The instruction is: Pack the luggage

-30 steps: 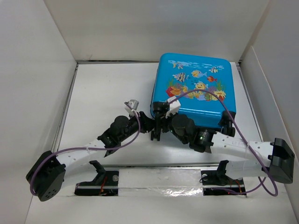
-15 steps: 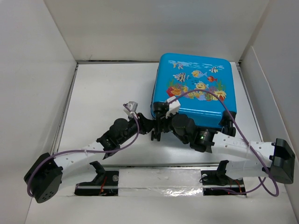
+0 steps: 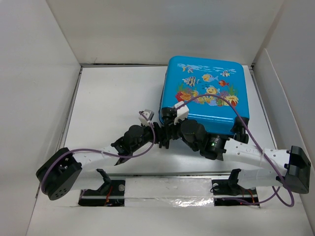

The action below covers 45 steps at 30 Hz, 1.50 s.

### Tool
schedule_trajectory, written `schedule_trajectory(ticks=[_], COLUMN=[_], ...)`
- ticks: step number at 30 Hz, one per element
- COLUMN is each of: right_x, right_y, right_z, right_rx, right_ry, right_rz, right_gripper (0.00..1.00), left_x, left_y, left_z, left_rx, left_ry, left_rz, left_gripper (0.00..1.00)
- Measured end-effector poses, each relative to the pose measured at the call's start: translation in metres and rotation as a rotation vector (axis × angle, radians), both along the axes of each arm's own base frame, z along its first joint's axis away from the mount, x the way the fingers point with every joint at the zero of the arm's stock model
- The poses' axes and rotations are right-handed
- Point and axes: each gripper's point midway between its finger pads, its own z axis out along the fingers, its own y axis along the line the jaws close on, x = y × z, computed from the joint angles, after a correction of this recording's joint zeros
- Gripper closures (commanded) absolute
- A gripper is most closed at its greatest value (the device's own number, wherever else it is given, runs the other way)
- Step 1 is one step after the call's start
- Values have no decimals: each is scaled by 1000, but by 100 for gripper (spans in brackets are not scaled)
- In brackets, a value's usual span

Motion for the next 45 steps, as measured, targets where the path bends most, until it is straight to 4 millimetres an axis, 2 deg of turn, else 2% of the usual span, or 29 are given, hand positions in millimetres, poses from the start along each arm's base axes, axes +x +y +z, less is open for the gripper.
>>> schedule_trajectory(ticks=[7,15,18,22,25,30,40,45], right_x=[0,0,0,0,0,0,-3,-5], right_y=[1,1,1,1,2,2,1,2], right_z=[-1,-1,-1,-1,-1,0,-2,-4], right_rx=[-5,-4,-4,-3,-2,2,9,8], right_ry=[-1,0,0,0,1,-1,-4,-2], right_rz=[2,3,4,5,9,10,20,39], right_gripper=[96,97,97,99,100,100,100,100], left_x=[2,0,2,3,3,7,29,54], left_y=[-5,-13,-13,-14,-13,-2,34,54], left_z=[4,-10,-8,-5,-3,-1,3,6], left_rx=[-14,5,0,-14,-16,6,71,57], left_ry=[-29,-12,-21,-24,-24,-30,-45,-3], left_rz=[-16,-32,-18,-1,17,84,302,391], left_gripper=[68,74,79,100,100,100,100,100])
